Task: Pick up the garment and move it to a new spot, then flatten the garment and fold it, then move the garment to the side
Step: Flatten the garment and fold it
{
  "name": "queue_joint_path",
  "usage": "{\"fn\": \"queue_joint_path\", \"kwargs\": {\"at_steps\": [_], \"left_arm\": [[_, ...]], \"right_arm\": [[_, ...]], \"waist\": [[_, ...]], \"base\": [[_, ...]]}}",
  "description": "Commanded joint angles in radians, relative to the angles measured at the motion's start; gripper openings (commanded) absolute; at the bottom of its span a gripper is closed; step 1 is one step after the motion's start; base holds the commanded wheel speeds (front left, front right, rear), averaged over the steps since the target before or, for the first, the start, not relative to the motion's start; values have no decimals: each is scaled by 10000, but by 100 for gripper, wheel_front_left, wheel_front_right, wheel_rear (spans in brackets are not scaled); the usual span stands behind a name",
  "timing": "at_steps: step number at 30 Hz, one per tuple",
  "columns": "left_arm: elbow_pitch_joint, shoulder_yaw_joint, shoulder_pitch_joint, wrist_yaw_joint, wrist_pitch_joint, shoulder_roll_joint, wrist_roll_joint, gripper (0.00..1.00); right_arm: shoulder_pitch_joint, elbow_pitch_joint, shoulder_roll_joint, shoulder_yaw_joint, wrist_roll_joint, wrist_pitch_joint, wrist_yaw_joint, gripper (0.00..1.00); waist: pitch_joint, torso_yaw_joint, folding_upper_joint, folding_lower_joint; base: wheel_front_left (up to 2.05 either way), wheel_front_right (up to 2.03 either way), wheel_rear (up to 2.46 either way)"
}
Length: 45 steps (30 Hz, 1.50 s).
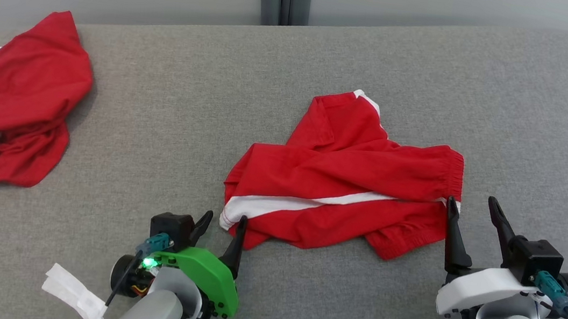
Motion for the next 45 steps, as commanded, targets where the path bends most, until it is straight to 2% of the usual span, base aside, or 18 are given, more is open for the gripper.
{"fn": "queue_joint_path", "kwargs": {"at_steps": [1, 2, 3, 4, 5, 10, 12, 14, 15, 22, 27, 28, 29, 30, 31, 33, 39, 45], "left_arm": [[155, -23, -232, 48, -122, 51, -111, 100], [243, -48, -284, 53, -159, 51, -163, 98], [343, -85, -346, 55, -207, 51, -242, 83], [415, -107, -400, 60, -256, 51, -299, 75], [491, -137, -454, 57, -292, 51, -363, 51], [534, -327, -529, -3, -461, 51, -641, 39], [481, -455, -487, -1, -477, 51, -737, 26], [451, -576, -437, -12, -501, 51, -843, 5], [440, -631, -419, -14, -516, 51, -895, 0], [333, -866, -481, 70, -561, 51, -1016, 0], [153, -904, -493, 112, -557, 51, -922, 0], [115, -893, -475, 128, -558, 51, -890, 0], [74, -878, -439, 141, -559, 51, -857, 0], [33, -859, -394, 143, -560, 51, -808, 0], [-1, -845, -357, 154, -560, 52, -787, 0], [-55, -822, -264, 158, -560, 51, -742, 0], [-355, -533, -119, 197, -561, 53, -435, 0], [-1190, 113, 62, 235, -551, 101, 94, 0]], "right_arm": [[-148, -18, -16, -58, -70, -36, -17, 100], [-152, -24, -16, -75, -66, -37, -17, 100], [-160, -36, -15, -103, -67, -36, -16, 100], [-165, -51, -16, -131, -67, -37, -17, 100], [-167, -71, -16, -157, -68, -37, -17, 100], [-68, 44, -16, -355, -151, -37, -17, 100], [-61, 214, -14, -428, -261, -37, -16, 100], [-184, 452, -14, -428, -421, 30, -17, 100], [-254, 594, -16, -392, -505, 92, -17, 100], [-857, 1747, -13, -436, -1366, 444, -17, 100], [-1428, 2733, -19, -346, -1519, 577, -17, 100], [-1510, 2884, -42, -331, -1572, 589, -17, 75], [-1638, 3055, -57, -347, -1589, 584, -17, 45], [-1722, 3211, -50, -395, -1548, 598, -17, 31], [-1763, 3339, -47, -416, -1506, 648, -17, 25], [-1827, 3535, -45, -492, -1477, 706, -17, 3], [-1739, 3383, -29, -528, -1332, 678, -17, 0], [-1431, 2093, -26, 75, -601, 540, -17, 0]], "waist": [[227, -224, -1, 0], [241, -237, -1, 0], [255, -248, -1, 0], [263, -250, -1, 0], [269, -246, -1, 0], [214, -132, -1, 0], [174, -64, -1, 0], [145, -6, -1, 0], [130, 22, -1, 0], [111, 199, -1, 0], [125, 326, -1, 0], [121, 352, -1, 0], [113, 377, -1, 0], [94, 400, -1, 0], [74, 413, -1, 0], [8, 429, -1, 0], [-252, 411, -1, 0], [-690, 322, -1, 0]], "base": [[0, 0, 0], [0, 0, 0], [0, 0, 0], [0, 0, 0], [0, 0, 0], [0, 0, 0], [0, 0, 0], [0, 0, 0], [0, 0, 0], [0, 0, 0], [0, 0, 0], [0, 0, 0], [0, 0, 0], [0, 0, 0], [0, 0, 0], [0, 0, 0], [0, 0, 0], [0, 0, 0]]}}
